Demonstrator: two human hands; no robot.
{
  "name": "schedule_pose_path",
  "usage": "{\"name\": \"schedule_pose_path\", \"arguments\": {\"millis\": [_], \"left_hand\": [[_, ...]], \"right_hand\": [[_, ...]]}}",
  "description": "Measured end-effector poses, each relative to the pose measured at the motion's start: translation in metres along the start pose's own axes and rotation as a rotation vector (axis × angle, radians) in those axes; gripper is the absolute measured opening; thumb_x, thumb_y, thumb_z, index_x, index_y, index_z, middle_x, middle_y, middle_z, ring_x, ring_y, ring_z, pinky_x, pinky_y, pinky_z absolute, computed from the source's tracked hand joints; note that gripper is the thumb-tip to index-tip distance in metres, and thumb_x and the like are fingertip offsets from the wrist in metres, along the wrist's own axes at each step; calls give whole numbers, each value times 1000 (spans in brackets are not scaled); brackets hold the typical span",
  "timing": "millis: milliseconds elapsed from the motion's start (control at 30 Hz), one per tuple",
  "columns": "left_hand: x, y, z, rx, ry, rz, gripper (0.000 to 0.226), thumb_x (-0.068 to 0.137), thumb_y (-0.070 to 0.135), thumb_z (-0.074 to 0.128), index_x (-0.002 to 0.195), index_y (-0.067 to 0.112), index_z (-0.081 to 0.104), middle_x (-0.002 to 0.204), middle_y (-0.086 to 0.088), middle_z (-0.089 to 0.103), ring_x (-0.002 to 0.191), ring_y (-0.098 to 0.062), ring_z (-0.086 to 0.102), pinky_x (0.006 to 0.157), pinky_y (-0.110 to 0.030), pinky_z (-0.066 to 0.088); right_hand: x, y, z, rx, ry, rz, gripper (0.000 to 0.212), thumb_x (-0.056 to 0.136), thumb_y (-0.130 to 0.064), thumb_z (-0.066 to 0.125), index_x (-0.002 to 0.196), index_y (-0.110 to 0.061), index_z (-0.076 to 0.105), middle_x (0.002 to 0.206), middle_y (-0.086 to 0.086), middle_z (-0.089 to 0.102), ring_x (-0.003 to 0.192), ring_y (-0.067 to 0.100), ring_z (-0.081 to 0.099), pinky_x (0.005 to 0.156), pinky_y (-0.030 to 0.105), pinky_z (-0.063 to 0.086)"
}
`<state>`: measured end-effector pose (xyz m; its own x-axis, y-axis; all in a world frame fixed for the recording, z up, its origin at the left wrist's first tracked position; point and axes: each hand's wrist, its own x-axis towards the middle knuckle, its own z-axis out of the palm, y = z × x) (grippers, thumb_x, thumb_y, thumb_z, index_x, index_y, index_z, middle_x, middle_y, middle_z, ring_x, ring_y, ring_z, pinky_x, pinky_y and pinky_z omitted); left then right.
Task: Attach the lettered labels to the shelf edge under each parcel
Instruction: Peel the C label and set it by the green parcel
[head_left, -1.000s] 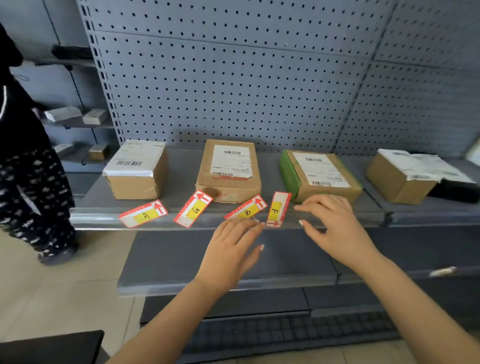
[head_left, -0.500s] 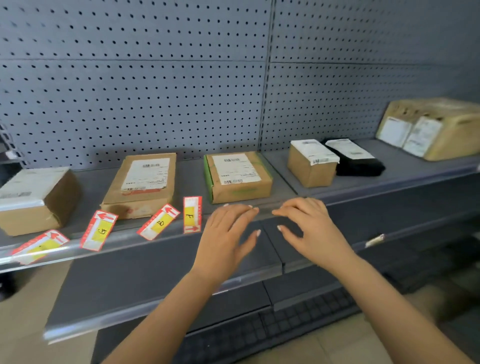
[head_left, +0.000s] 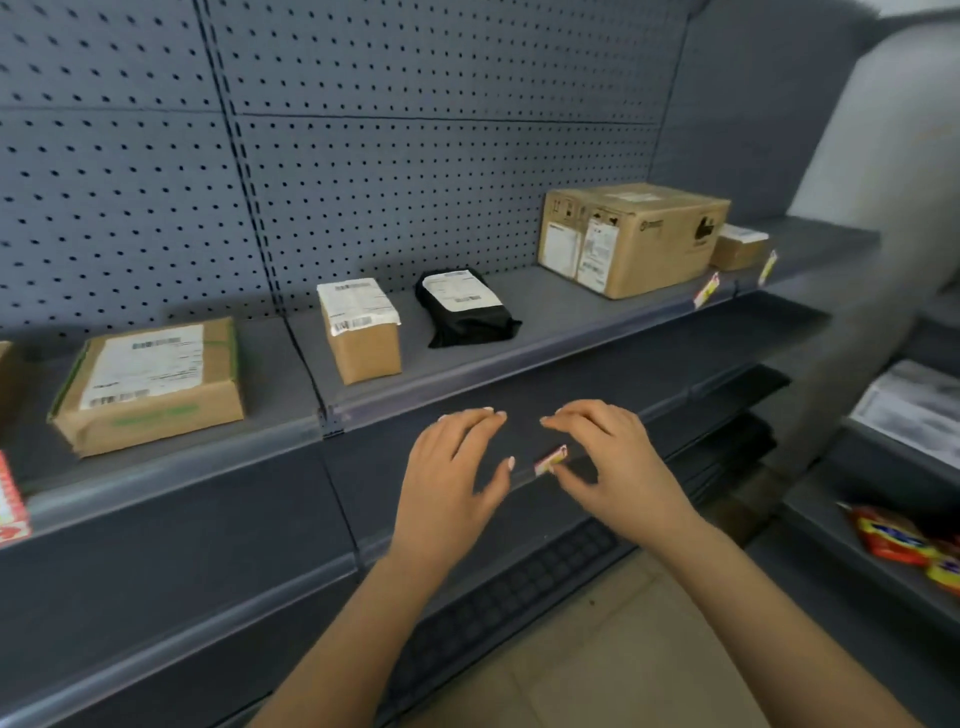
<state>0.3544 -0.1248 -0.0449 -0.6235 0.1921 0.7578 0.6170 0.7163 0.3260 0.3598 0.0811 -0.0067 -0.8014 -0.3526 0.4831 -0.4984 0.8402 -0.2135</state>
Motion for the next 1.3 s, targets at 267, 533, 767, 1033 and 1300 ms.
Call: {"name": "schedule_pose_path", "arguments": {"millis": [267, 533, 767, 1033, 1300], "left_hand": [[40, 39, 79, -69, -68, 41, 38, 88, 26, 68, 123, 14, 62, 124, 2, 61, 114, -12, 54, 101, -26, 36], [68, 27, 157, -92, -116, 72, 42, 85, 24, 75, 124, 14, 62, 124, 2, 60, 114, -12, 55, 101, -30, 41], [86, -12, 211, 3, -191, 37, 40, 89, 32, 63, 125, 15, 62, 124, 3, 61, 115, -12, 54, 102, -31, 40], [81, -56, 258, 113, -287, -54, 39, 86, 33, 64, 122, 17, 63, 118, 3, 64, 109, -14, 56, 94, -33, 47], [58, -65, 292, 207, -305, -248, 42, 83, 33, 60, 121, 16, 63, 118, 0, 64, 104, -20, 61, 85, -38, 52]], "right_hand": [[-27, 83, -23, -32, 59, 111, 50, 77, -22, 76, 124, -21, 58, 118, -5, 53, 114, 14, 51, 102, 29, 28], [-11, 153, -9, -51, 16, 130, 50, 80, -26, 73, 127, -23, 56, 122, -7, 52, 117, 12, 48, 105, 27, 27], [41, 215, 31, -7, -66, 26, 50, 79, -24, 73, 126, -20, 57, 120, -4, 53, 113, 15, 50, 104, 30, 28], [66, 272, 95, 89, -166, -52, 49, 75, -16, 77, 121, -17, 60, 114, -1, 55, 107, 15, 48, 97, 33, 38], [74, 312, 148, 221, -309, -123, 44, 80, -17, 71, 122, -19, 59, 115, -3, 54, 107, 18, 53, 96, 29, 35]]}}
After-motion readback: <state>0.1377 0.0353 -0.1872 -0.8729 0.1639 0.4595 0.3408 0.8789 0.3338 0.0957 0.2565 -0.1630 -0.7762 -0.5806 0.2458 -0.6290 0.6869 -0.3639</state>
